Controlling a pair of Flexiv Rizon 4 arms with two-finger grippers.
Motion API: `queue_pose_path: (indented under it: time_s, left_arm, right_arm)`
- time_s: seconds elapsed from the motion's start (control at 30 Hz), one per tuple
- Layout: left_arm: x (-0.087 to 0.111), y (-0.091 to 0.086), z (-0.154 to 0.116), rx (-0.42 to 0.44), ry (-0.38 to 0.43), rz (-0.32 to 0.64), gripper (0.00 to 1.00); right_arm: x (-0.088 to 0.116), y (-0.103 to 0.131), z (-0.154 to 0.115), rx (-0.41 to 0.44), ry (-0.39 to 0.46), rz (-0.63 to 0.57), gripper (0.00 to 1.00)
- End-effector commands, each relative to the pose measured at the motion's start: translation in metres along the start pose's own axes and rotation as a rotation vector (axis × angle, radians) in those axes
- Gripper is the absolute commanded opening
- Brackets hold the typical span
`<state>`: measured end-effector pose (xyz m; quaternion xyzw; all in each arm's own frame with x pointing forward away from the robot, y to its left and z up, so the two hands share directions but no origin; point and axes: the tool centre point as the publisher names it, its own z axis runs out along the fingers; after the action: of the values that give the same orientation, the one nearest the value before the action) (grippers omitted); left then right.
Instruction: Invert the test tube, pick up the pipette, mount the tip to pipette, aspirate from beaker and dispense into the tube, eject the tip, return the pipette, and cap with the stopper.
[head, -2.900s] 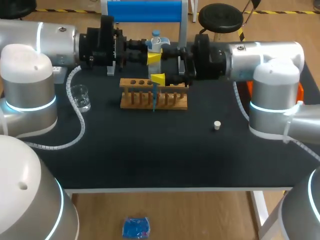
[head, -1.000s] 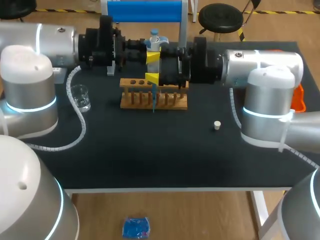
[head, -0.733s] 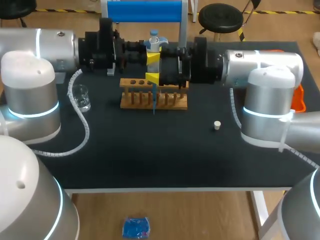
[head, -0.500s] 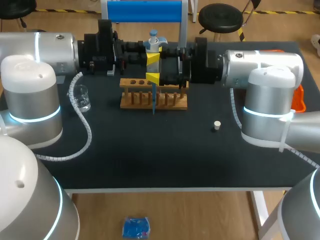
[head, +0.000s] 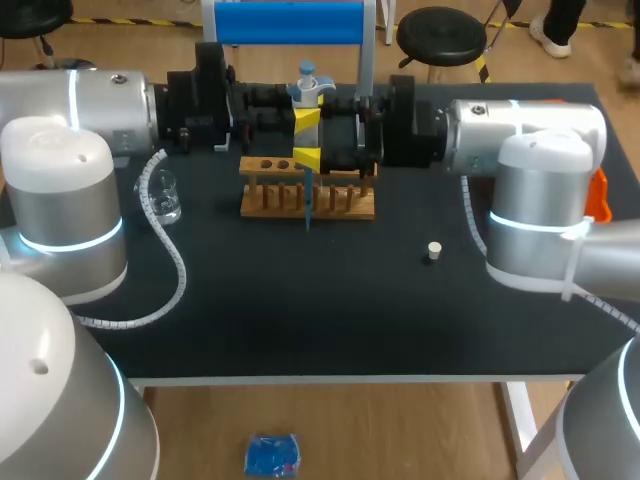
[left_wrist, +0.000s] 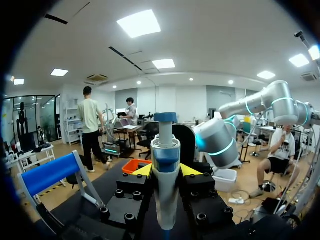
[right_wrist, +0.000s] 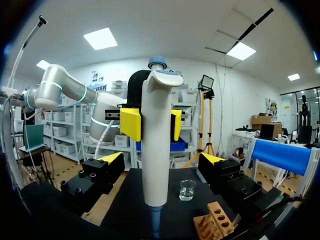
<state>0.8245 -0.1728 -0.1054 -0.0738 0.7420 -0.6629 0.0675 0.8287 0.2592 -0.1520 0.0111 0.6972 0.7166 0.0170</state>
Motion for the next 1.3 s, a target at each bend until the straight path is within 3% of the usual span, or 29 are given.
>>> queue_pose_path:
  time_s: [0.03, 0.6, 0.63, 0.67, 0.8, 0.83, 1.0, 1.1, 1.2, 1.3]
  left_arm:
    - [-0.001, 0.0001, 0.0006, 0.001, 0.002, 0.0, 0.0]
    - [-0.001, 0.0001, 0.0006, 0.001, 0.002, 0.0, 0.0]
    - [-0.001, 0.0001, 0.0006, 0.001, 0.002, 0.0, 0.0]
    - [-0.001, 0.0001, 0.0006, 0.001, 0.002, 0.0, 0.0]
    - [-0.001, 0.0001, 0.0006, 0.001, 0.002, 0.0, 0.0]
    - [-0.001, 0.0001, 0.0006, 0.001, 0.002, 0.0, 0.0]
    - [-0.001, 0.0001, 0.0006, 0.001, 0.002, 0.0, 0.0]
    - [-0.001, 0.0001, 0.0006, 0.001, 0.002, 0.0, 0.0]
    - [-0.001, 0.0001, 0.0006, 0.001, 0.002, 0.0, 0.0]
    - [-0.001, 0.0001, 0.0006, 0.001, 0.002, 0.0, 0.0]
  right_arm:
    - [-0.0045, 0.001, -0.0013, 0.012, 0.032, 0.0, 1.0]
    - [-0.0073, 0.0035, 0.0081, 0.039, 0.059, -0.017, 1.0]
    - [-0.0073, 0.0033, 0.0085, 0.04, 0.061, -0.016, 0.97]
    - [-0.0074, 0.0032, 0.0086, 0.042, 0.062, -0.016, 0.85]
    - [-0.0073, 0.0029, 0.0086, 0.044, 0.065, -0.015, 0.62]
    - [-0.0073, 0.0026, 0.0086, 0.046, 0.067, -0.015, 0.5]
    - [-0.0074, 0.002, 0.0086, 0.049, 0.07, -0.013, 0.35]
    - [-0.0078, 0.0016, 0.0082, 0.047, 0.071, -0.011, 0.08]
    - [-0.0085, 0.0015, 0.0076, 0.044, 0.071, -0.007, 0.0]
    - [-0.0088, 0.0015, 0.0069, 0.041, 0.071, -0.005, 0.0]
